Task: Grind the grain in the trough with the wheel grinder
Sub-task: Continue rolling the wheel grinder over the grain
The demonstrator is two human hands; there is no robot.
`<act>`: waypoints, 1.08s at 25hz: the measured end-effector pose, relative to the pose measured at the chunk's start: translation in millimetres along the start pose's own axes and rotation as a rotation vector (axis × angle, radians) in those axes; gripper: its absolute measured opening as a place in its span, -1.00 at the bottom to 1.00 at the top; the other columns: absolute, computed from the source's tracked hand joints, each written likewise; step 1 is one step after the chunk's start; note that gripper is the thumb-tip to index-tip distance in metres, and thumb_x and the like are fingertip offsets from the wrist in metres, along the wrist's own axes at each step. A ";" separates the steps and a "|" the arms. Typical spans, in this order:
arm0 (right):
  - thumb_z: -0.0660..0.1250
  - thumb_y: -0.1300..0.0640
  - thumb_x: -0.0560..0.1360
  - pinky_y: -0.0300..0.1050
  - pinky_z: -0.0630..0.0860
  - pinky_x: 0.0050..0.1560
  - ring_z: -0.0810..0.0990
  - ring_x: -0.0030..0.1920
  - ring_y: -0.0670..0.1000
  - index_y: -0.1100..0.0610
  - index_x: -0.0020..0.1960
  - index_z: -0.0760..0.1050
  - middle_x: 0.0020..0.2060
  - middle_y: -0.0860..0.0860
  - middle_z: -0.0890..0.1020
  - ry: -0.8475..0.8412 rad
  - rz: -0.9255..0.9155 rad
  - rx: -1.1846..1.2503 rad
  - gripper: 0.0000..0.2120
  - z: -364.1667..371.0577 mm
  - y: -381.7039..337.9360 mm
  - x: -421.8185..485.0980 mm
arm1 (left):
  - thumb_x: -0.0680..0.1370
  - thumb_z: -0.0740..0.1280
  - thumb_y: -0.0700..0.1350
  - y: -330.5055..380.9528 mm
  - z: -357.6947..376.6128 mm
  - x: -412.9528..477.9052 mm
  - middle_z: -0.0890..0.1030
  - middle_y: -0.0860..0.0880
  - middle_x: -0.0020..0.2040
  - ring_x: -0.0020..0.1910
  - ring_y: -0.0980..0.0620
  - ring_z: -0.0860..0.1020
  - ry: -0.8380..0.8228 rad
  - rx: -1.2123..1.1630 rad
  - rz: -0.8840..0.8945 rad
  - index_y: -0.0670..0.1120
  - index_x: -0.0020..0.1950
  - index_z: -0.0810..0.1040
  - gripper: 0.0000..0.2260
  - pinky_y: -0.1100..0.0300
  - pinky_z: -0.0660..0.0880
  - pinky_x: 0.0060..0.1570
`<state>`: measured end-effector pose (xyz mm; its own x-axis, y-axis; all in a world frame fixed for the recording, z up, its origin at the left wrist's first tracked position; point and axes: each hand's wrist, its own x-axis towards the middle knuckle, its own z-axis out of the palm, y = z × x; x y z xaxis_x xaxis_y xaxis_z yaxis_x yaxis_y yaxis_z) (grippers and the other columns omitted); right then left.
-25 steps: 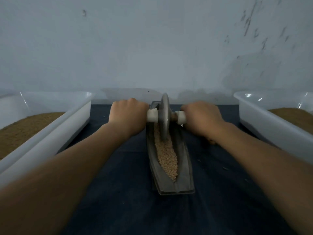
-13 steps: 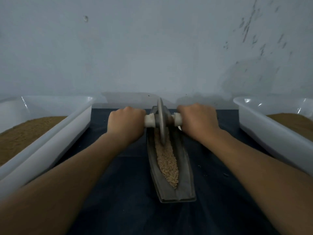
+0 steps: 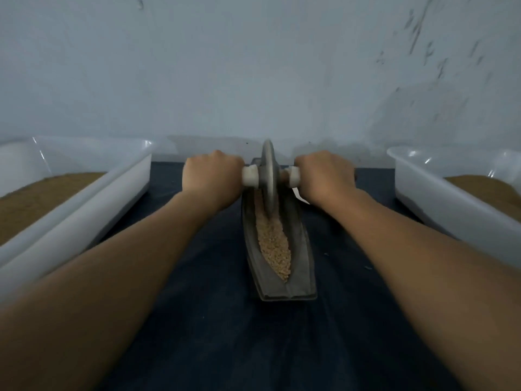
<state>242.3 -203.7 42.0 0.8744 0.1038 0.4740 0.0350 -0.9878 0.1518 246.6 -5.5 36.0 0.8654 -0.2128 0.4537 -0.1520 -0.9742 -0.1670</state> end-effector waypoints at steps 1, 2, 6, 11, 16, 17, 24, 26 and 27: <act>0.36 0.15 0.50 -0.07 0.30 -0.23 0.63 -0.01 0.20 -0.02 0.11 0.58 0.00 0.09 0.63 -0.044 -0.015 -0.026 -0.80 -5.4 -2.0 4.7 | 0.55 0.27 -0.06 -1.3 -0.7 -0.3 0.58 -0.06 -0.08 -0.14 -0.14 0.58 -0.037 -0.031 -0.009 0.03 0.03 0.55 -0.90 0.07 0.39 -0.24; 0.39 0.13 0.49 -0.08 0.31 -0.24 0.63 -0.03 0.19 -0.04 0.09 0.58 -0.01 0.08 0.63 -0.071 -0.072 -0.050 -0.81 -10.6 -0.4 -1.6 | 0.54 0.28 -0.06 -5.3 -0.9 -9.7 0.57 -0.04 -0.11 -0.20 -0.11 0.54 -0.054 -0.042 0.015 0.04 -0.01 0.53 -0.93 0.08 0.39 -0.26; 0.48 -0.02 0.19 -0.30 0.06 -0.48 0.23 -0.50 -0.19 -0.13 -0.29 0.36 -0.48 -0.19 0.30 0.089 -0.185 -0.004 -0.71 -7.2 24.4 -65.1 | 0.29 0.24 -0.01 -22.8 0.3 -55.6 0.11 0.11 -0.44 -0.52 0.09 -0.02 0.308 0.053 0.282 0.12 -0.28 0.32 -0.89 0.30 -0.01 -0.48; 0.43 0.05 0.41 -0.15 0.23 -0.38 0.53 -0.31 0.08 -0.08 -0.05 0.49 -0.29 -0.07 0.52 0.092 -0.059 -0.030 -0.84 7.1 7.4 -33.4 | 0.47 0.31 -0.08 -3.0 4.4 -15.2 0.37 0.03 -0.34 -0.41 -0.05 0.43 0.101 0.074 0.090 0.05 -0.14 0.47 -0.96 0.14 0.27 -0.41; 0.39 0.01 0.49 -0.12 0.37 -0.24 0.61 -0.10 0.12 -0.09 0.02 0.55 -0.08 0.01 0.62 -0.111 -0.132 0.004 -0.88 -11.5 9.7 -12.3 | 0.51 0.32 -0.07 -5.3 -6.3 -16.7 0.45 0.02 -0.23 -0.30 -0.05 0.46 -0.002 -0.008 0.080 0.05 -0.03 0.54 -0.93 0.10 0.34 -0.33; 0.44 -0.03 0.41 -0.17 0.31 -0.35 0.55 -0.28 0.04 -0.12 -0.10 0.51 -0.23 -0.06 0.58 -0.049 -0.187 -0.022 -0.87 -13.1 15.9 -31.5 | 0.44 0.37 -0.05 -11.0 -3.9 -31.8 0.34 0.08 -0.32 -0.42 0.03 0.34 0.088 -0.002 0.150 0.09 -0.14 0.47 -0.91 0.16 0.26 -0.42; 0.39 0.10 0.48 -0.14 0.27 -0.34 0.56 -0.20 0.11 -0.06 0.03 0.53 -0.19 0.00 0.56 0.044 -0.090 -0.035 -0.85 -7.1 -3.3 -18.3 | 0.49 0.32 -0.07 -5.2 5.6 -20.1 0.43 0.05 -0.29 -0.36 0.00 0.40 0.003 -0.066 0.003 0.05 -0.09 0.51 -0.97 0.11 0.32 -0.33; 0.35 0.13 0.53 -0.08 0.33 -0.23 0.60 -0.01 0.17 -0.03 0.08 0.52 -0.03 0.06 0.60 -0.038 -0.089 -0.027 -0.86 -10.8 -6.2 0.6 | 0.54 0.29 -0.10 -1.7 1.8 -8.4 0.50 0.01 -0.17 -0.24 -0.04 0.46 -0.082 -0.111 -0.045 0.03 0.01 0.54 -0.91 0.06 0.36 -0.23; 0.36 0.11 0.52 -0.11 0.30 -0.27 0.60 -0.04 0.15 -0.08 0.01 0.48 -0.07 0.03 0.59 -0.076 -0.129 -0.015 -0.88 -12.7 -1.1 -2.3 | 0.53 0.30 -0.09 -5.0 -0.8 -12.4 0.49 0.02 -0.18 -0.25 -0.04 0.46 -0.093 -0.100 -0.014 0.04 0.01 0.53 -0.92 0.07 0.36 -0.24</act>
<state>234.1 -201.4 51.7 0.8973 0.2200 0.3827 0.1425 -0.9649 0.2205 236.3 1.9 31.9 0.9077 -0.1959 0.3710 -0.1825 -0.9806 -0.0713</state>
